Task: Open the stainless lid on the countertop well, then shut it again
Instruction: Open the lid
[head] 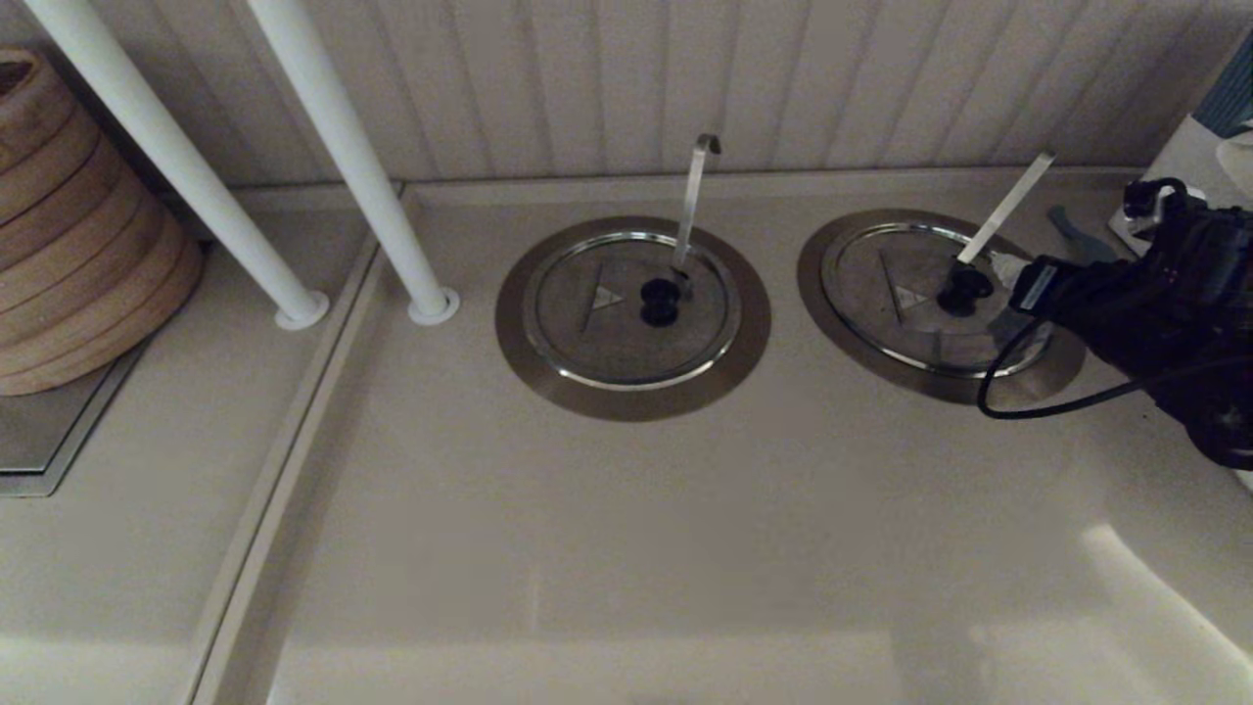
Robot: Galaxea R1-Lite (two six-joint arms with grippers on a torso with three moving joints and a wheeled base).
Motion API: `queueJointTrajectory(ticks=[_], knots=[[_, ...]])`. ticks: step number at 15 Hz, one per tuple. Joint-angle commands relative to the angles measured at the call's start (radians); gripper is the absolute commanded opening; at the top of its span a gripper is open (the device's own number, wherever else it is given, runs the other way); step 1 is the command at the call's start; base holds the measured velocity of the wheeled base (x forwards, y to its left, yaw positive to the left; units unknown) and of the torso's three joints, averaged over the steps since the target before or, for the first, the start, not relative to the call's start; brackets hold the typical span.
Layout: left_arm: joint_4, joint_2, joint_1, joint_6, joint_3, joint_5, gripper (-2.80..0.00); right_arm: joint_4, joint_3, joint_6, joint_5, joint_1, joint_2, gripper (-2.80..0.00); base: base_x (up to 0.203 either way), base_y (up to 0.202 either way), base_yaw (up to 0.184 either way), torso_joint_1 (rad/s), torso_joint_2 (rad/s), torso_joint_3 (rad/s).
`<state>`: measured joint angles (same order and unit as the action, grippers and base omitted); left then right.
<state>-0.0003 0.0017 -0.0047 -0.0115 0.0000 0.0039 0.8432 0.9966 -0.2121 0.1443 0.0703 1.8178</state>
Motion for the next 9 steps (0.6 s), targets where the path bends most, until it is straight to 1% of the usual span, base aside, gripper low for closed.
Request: queueJointTrajectory(ticks=[1,5,9], knots=[[-0.001,0.0,0.0,-0.001,0.0,0.001,-2.8,0.005,0.0,-0.006,0.0,-0.012,0.007,0.0,0.0,0.0,0.0,0.0,0.0,0.0],[-0.001,0.0,0.0,-0.001,0.0,0.001,-2.8,0.005,-0.004,-0.018,0.0,-0.039,0.024,0.0,0.0,0.0,0.0,0.0,0.0,0.0],[0.0,0.0,0.0,-0.001,0.0,0.001,-2.8,0.01,-0.006,-0.018,0.001,-0.042,0.039,0.0,0.0,0.0,0.0,0.0,0.0,0.0]])
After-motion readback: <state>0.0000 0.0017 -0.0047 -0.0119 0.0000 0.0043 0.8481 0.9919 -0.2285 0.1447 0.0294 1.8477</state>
